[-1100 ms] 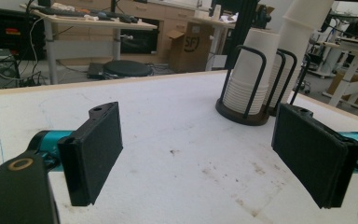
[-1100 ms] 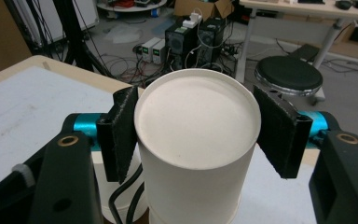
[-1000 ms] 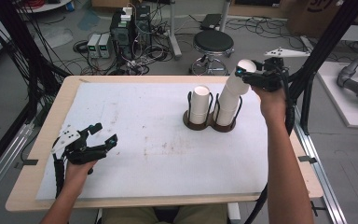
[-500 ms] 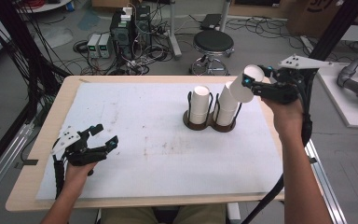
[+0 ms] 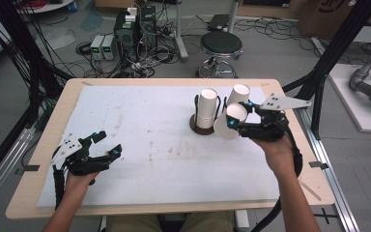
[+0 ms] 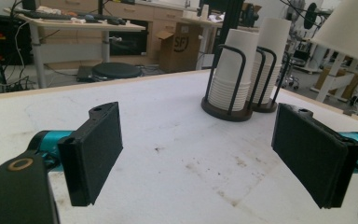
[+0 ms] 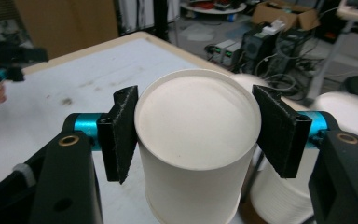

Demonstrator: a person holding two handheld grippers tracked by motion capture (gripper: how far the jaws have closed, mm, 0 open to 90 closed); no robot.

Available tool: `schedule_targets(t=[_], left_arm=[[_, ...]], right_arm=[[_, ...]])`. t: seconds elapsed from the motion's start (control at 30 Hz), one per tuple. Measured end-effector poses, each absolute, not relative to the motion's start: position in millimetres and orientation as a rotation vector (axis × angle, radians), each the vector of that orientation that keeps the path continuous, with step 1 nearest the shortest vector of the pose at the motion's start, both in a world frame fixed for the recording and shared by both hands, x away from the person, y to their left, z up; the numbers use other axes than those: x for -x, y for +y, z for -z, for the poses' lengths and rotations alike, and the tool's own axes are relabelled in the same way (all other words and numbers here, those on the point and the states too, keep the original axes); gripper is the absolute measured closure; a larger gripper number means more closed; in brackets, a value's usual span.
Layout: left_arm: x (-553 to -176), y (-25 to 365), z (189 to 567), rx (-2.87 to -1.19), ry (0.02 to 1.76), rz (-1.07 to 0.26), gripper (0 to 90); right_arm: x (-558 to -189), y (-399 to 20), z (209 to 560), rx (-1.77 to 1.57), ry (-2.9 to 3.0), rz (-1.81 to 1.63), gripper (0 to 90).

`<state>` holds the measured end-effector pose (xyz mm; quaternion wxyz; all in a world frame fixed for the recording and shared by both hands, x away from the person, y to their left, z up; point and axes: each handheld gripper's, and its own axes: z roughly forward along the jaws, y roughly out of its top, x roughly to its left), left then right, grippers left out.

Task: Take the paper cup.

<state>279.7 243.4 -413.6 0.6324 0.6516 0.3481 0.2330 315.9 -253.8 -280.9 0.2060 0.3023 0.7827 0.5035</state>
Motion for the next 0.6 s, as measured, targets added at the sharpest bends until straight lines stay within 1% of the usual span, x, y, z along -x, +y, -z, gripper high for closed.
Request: schedule_targets(t=[0.27,0.6], left_arm=[[-282,236,415,-1.519,0.772,-0.520,16.1],[-281,232,414,-1.545,0.745,-0.514,16.1]], right_arm=[[-315,-232,303,-0.793,2.271,-1.436,36.4],[-312,-219,315,-0.743,2.328,-1.453,36.3]])
